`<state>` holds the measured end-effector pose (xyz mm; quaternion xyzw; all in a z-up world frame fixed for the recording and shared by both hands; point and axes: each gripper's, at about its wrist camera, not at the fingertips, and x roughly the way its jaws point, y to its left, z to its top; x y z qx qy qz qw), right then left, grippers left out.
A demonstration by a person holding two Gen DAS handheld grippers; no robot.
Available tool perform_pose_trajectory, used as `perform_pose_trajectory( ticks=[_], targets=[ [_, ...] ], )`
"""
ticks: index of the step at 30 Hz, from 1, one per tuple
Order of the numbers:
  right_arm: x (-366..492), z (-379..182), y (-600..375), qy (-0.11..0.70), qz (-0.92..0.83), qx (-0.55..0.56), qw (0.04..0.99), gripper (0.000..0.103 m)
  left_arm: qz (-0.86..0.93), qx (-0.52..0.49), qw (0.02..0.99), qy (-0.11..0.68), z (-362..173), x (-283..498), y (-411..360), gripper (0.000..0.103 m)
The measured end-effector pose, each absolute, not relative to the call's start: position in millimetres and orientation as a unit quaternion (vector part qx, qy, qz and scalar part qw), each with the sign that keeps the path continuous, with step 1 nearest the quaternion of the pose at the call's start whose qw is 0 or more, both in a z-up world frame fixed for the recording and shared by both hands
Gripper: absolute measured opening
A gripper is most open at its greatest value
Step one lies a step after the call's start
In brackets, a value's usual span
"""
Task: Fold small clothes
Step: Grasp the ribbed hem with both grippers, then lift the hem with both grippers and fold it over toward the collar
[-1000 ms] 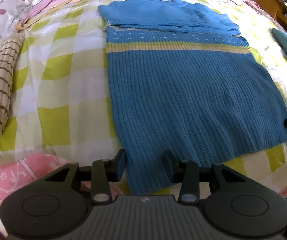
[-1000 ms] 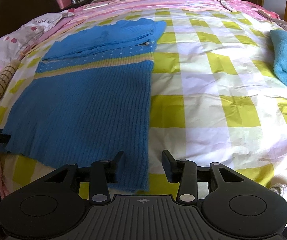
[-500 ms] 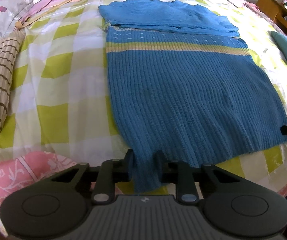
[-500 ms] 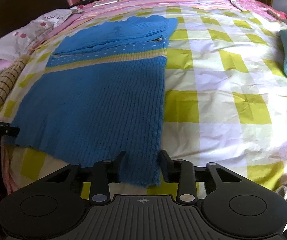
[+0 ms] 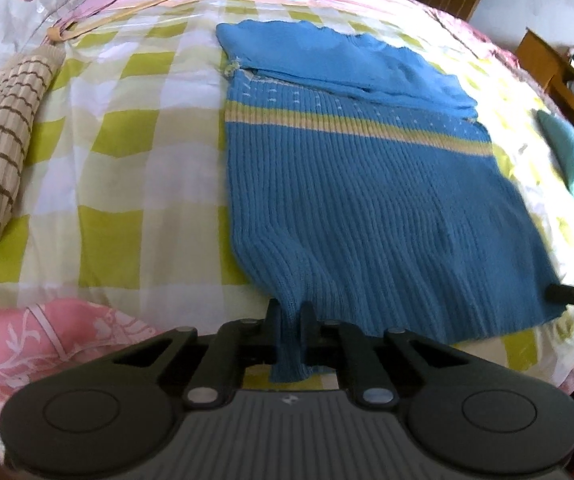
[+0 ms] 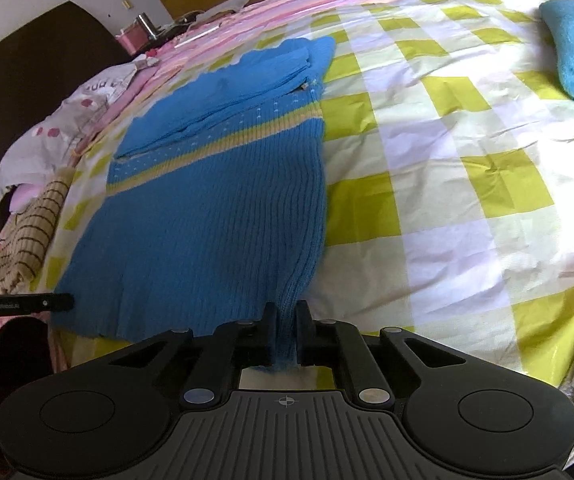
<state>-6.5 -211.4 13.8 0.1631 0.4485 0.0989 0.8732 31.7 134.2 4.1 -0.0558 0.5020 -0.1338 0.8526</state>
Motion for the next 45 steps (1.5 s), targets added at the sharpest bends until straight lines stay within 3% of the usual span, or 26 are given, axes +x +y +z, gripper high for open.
perform_pose_trajectory(
  ticks=[9, 22, 45],
  targets=[
    [9.2, 38.8, -218.3, 0.393, 0.142, 0.278, 0.865, 0.007, -0.160, -0.188, 0.847, 0.470, 10.0, 43.7, 158.1, 0.015],
    [82.0, 64.1, -222.6, 0.325, 0.162, 0.362, 0.859, 0.007, -0.191, -0.299, 0.852, 0.386, 29.0, 98.4, 170.3, 0.014],
    [224.1, 75.0, -232.0, 0.266, 0.124, 0.379, 0.878, 0.007, -0.173, -0.347, 0.871, 0.302, 35.2, 225.2, 176.7, 0.014]
  ],
)
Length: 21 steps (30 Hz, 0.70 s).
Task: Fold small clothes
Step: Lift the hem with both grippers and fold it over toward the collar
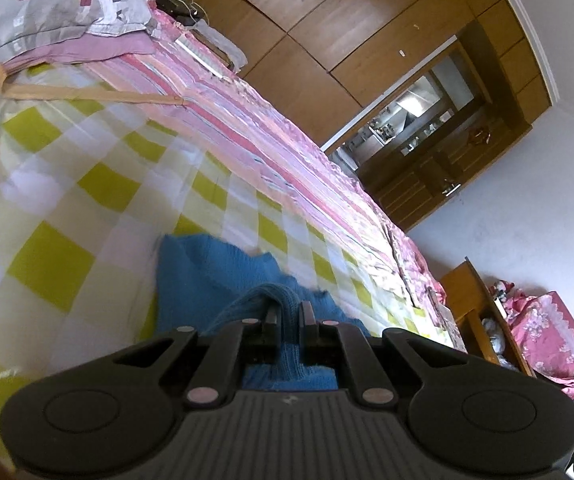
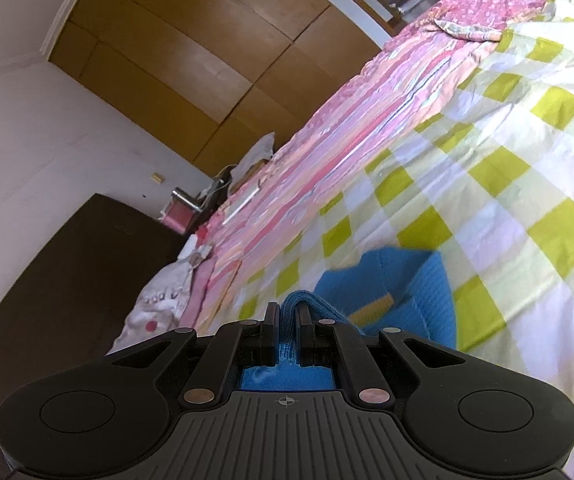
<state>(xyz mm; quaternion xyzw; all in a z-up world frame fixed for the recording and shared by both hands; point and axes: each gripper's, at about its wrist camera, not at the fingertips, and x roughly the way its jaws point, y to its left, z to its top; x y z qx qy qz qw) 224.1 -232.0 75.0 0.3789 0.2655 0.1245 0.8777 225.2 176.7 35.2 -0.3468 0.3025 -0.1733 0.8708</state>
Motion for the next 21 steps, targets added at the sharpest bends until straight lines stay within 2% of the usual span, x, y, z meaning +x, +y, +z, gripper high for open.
perform_pose_trajectory(
  ticks=[21],
  targets=[
    [289.3, 42.1, -246.5, 0.272, 0.049, 0.376, 0.885, 0.007, -0.131, -0.331, 0.876, 0.326, 6.0, 293.5, 171.2, 0.014]
  ],
)
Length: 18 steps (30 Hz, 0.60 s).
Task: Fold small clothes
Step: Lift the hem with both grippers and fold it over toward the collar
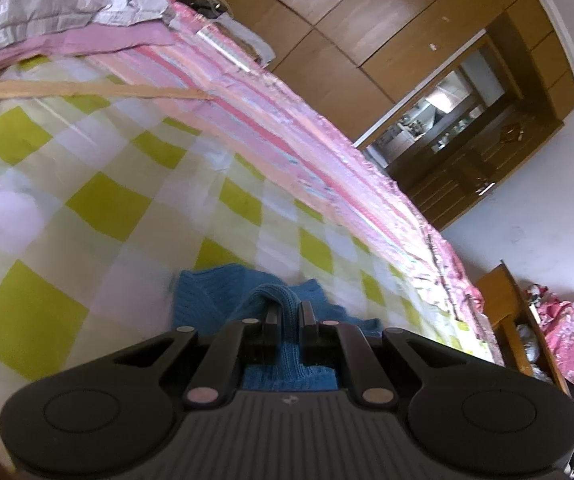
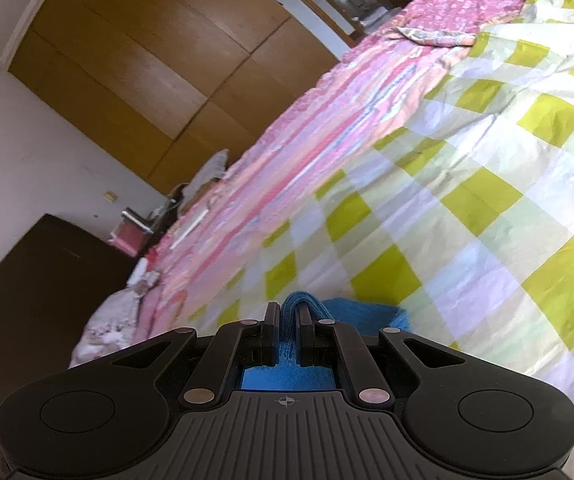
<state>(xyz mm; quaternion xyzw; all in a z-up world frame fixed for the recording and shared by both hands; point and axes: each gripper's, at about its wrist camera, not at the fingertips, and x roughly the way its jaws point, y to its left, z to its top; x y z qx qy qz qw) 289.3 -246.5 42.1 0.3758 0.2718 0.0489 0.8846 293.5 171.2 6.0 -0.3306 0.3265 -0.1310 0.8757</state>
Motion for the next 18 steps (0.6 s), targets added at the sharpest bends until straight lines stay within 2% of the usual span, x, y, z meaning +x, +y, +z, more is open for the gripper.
perform_pose_trajectory(
  ticks=[9, 18],
  targets=[
    [310.3, 16.5, -240.4, 0.309, 0.026, 0.347, 0.885, 0.007, -0.102, -0.317, 0.876, 0.348, -15.2, 301.6, 171.1, 0.015],
    [312.0, 6.4, -237.6, 0.322, 0.021, 0.343, 0.882, 0.012, -0.089, -0.297, 0.890, 0.334, -7.4, 294.7, 169.3, 0.016]
  ],
)
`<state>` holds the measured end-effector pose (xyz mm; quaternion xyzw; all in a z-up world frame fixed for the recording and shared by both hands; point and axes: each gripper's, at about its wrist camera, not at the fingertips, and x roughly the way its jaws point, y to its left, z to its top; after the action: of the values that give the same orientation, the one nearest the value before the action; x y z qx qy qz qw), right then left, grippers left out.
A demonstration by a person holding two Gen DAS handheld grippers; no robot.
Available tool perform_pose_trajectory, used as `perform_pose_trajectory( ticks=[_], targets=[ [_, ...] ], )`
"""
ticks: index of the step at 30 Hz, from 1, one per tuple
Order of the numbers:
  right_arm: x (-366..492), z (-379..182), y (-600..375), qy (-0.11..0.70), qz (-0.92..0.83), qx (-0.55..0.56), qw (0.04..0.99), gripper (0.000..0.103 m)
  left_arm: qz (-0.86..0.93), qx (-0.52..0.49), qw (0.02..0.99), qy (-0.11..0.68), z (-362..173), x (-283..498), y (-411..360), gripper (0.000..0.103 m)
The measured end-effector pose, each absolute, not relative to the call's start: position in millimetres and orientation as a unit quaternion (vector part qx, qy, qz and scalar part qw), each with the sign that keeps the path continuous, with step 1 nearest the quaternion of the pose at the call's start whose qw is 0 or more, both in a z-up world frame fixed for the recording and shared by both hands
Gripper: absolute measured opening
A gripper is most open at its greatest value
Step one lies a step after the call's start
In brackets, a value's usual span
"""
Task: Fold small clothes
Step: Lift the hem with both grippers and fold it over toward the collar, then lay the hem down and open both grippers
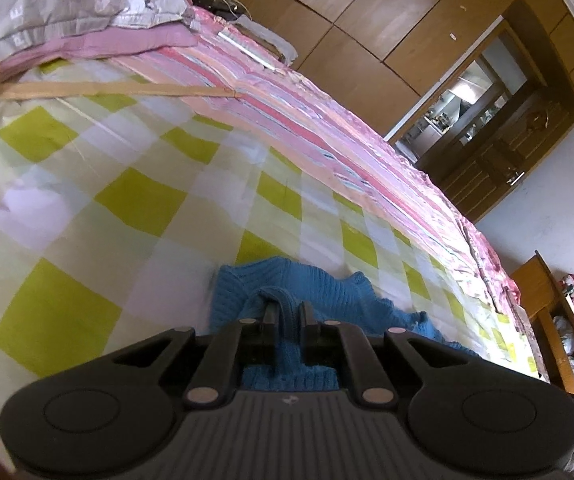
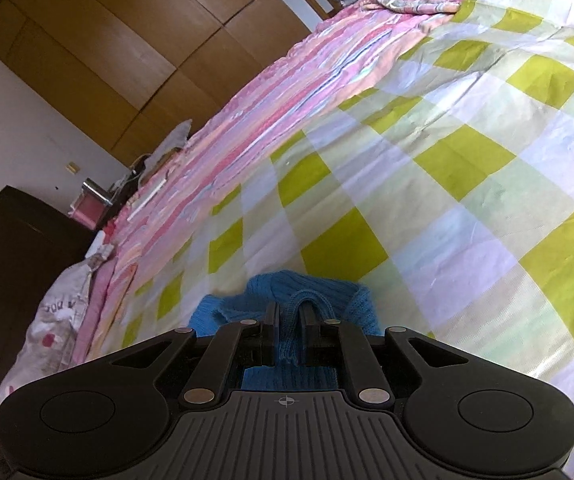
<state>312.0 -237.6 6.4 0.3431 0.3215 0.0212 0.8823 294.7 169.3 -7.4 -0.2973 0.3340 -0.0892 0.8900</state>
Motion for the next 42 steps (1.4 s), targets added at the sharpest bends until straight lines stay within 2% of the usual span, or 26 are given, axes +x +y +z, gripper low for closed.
perform_pose_trajectory(
  ticks=[10, 13, 16, 22, 28, 34, 42],
  targets=[
    [308.0, 22.2, -236.9, 0.309, 0.020, 0.331, 0.891, 0.013, -0.034, -0.284, 0.909, 0.302, 7.7, 280.0, 182.9, 0.021],
    [304.4, 28.5, -232.4, 0.303, 0.018, 0.316, 0.899, 0.017, -0.024, -0.277, 0.914, 0.295, 11.4, 268.9, 182.6, 0.021],
    [299.1, 36.0, -226.2, 0.288, 0.007, 0.285, 0.914, 0.021, -0.027, -0.264, 0.919, 0.292, 14.8, 253.3, 174.8, 0.021],
    [285.9, 45.4, -216.0, 0.274, 0.009, 0.251, 0.928, 0.022, -0.049, -0.214, 0.929, 0.298, 14.5, 230.0, 145.1, 0.021],
    [275.8, 31.9, -193.5, 0.300, 0.033, 0.208, 0.930, 0.022, -0.060, -0.176, 0.930, 0.317, 5.5, 220.6, 128.0, 0.021],
    [288.6, 12.4, -205.9, 0.328, 0.011, 0.231, 0.916, 0.018, -0.058, -0.169, 0.927, 0.330, -10.0, 219.3, 130.2, 0.022],
    [286.2, 19.2, -210.7, 0.314, 0.003, 0.237, 0.919, 0.021, -0.050, -0.167, 0.931, 0.321, -5.7, 211.7, 131.1, 0.022]
  ],
)
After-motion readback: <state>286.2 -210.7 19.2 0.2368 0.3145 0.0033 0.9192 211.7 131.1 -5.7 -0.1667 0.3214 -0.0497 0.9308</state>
